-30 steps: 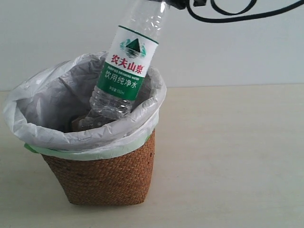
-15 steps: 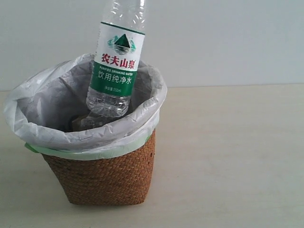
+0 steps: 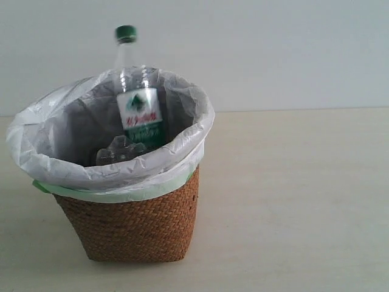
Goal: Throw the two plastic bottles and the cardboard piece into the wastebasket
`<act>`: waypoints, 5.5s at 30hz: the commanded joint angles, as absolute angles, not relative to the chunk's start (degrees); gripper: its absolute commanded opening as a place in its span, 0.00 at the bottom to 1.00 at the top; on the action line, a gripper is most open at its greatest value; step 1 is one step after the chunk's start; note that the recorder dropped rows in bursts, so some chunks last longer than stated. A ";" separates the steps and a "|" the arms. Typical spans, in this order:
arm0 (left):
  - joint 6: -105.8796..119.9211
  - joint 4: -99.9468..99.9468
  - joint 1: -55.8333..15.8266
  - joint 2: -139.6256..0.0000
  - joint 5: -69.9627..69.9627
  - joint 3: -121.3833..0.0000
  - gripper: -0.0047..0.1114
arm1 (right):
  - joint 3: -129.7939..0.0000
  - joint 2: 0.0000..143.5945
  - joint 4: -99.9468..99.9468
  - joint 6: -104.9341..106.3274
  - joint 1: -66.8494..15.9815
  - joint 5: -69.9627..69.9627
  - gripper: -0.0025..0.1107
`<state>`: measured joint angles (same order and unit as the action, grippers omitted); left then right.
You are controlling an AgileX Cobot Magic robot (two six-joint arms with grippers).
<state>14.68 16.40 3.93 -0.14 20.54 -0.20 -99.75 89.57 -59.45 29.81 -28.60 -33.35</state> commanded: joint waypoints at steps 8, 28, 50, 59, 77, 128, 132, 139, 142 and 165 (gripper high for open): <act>14.95 16.23 4.09 0.00 20.58 0.00 0.07 | -100.08 86.58 -5.55 -9.64 -28.53 -45.95 0.63; 14.95 16.23 4.09 0.00 20.58 0.00 0.07 | -42.97 33.16 17.72 -31.25 -28.53 -32.53 0.02; 14.95 16.23 4.09 0.00 20.58 0.00 0.07 | -29.29 18.39 17.17 -32.92 -30.33 -45.01 0.02; 14.95 16.23 4.09 0.00 20.58 0.00 0.07 | -29.29 4.15 17.07 -32.92 -30.46 -45.02 0.02; 14.95 16.23 4.09 0.00 20.58 0.00 0.07 | -29.41 0.00 17.11 -32.92 -30.34 -45.03 0.02; 14.95 16.23 4.09 0.00 20.58 0.00 0.07 | 0.00 0.00 17.07 -35.01 -19.32 -11.79 0.02; 14.95 16.23 4.09 0.00 20.58 0.00 0.07 | 0.00 0.00 0.39 -11.38 -19.32 -11.90 0.02; 14.95 16.23 4.09 0.00 20.58 0.00 0.07 | 0.00 0.00 0.55 -4.94 -19.32 -18.71 0.02; 14.95 16.23 4.09 0.00 20.58 0.00 0.07 | 0.00 0.00 0.55 -0.96 -19.32 -20.47 0.02; 14.95 16.23 4.09 0.00 20.58 0.00 0.07 | 0.00 0.00 0.55 -1.32 -19.32 -20.46 0.02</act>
